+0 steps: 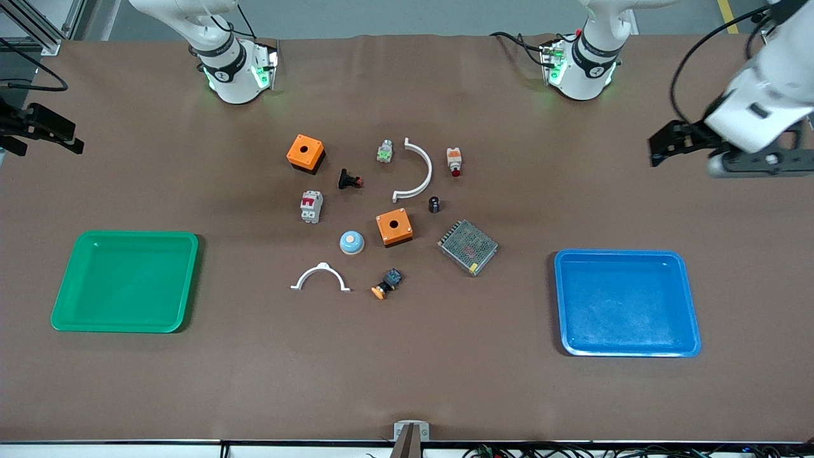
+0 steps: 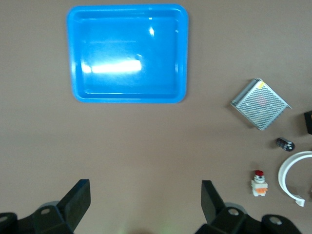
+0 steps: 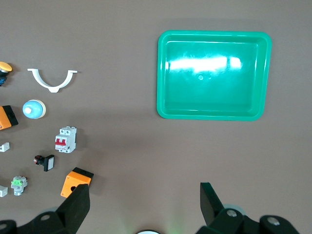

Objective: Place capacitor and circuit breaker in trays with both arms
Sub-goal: 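Move the left gripper toward the black capacitor near the metal box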

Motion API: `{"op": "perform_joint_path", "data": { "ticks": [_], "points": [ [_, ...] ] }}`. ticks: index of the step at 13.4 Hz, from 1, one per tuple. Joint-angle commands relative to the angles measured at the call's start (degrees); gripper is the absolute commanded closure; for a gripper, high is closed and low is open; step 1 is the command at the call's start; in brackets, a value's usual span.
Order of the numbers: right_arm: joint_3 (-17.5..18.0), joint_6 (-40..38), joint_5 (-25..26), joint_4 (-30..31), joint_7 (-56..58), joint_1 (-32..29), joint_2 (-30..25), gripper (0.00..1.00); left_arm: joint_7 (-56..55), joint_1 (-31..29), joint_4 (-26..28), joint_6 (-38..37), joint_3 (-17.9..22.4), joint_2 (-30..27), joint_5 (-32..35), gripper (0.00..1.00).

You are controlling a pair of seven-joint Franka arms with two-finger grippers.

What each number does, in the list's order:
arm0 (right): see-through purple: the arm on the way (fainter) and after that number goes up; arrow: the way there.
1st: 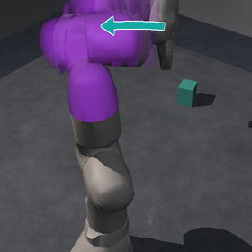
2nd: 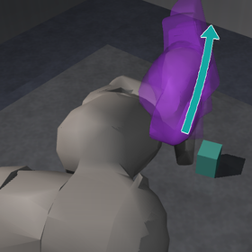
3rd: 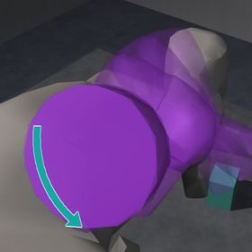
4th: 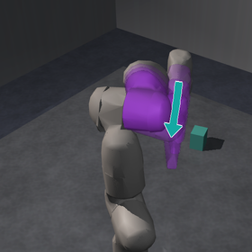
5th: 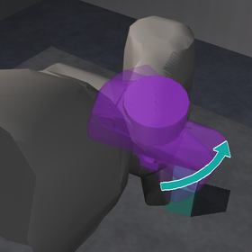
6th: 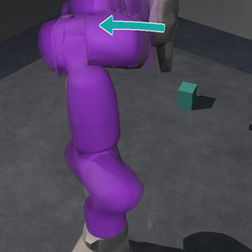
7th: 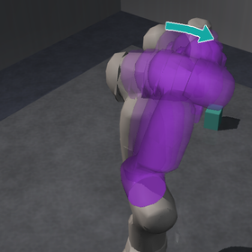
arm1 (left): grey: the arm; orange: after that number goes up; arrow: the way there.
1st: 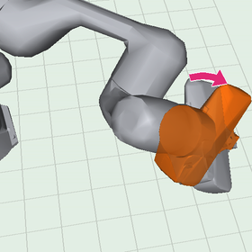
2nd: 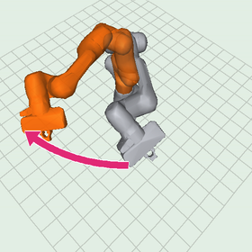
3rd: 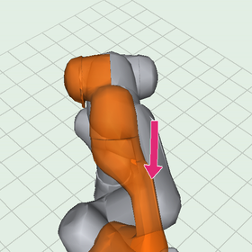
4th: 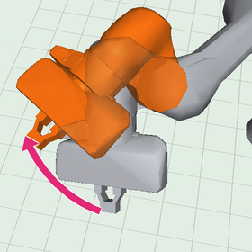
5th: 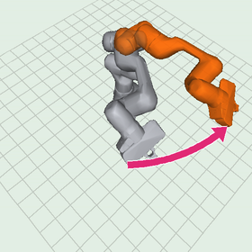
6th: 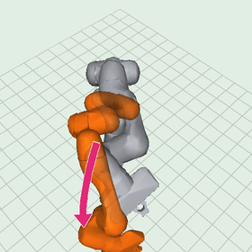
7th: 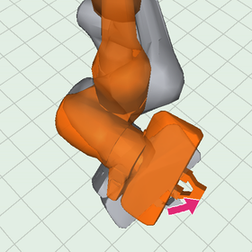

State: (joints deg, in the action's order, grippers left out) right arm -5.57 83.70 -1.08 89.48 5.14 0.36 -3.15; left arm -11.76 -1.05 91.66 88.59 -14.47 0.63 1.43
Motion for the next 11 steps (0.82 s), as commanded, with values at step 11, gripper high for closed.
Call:
{"op": "perform_joint_path", "data": {
  "ticks": [11],
  "points": [
    [0.3, 9.3, -5.0, 1.9, -0.3, 1.7, 12.0, 0.0, -52.0, 21.6, 6.4, 23.5, -9.8, 23.9, 7.6, 0.05]
  ]
}}
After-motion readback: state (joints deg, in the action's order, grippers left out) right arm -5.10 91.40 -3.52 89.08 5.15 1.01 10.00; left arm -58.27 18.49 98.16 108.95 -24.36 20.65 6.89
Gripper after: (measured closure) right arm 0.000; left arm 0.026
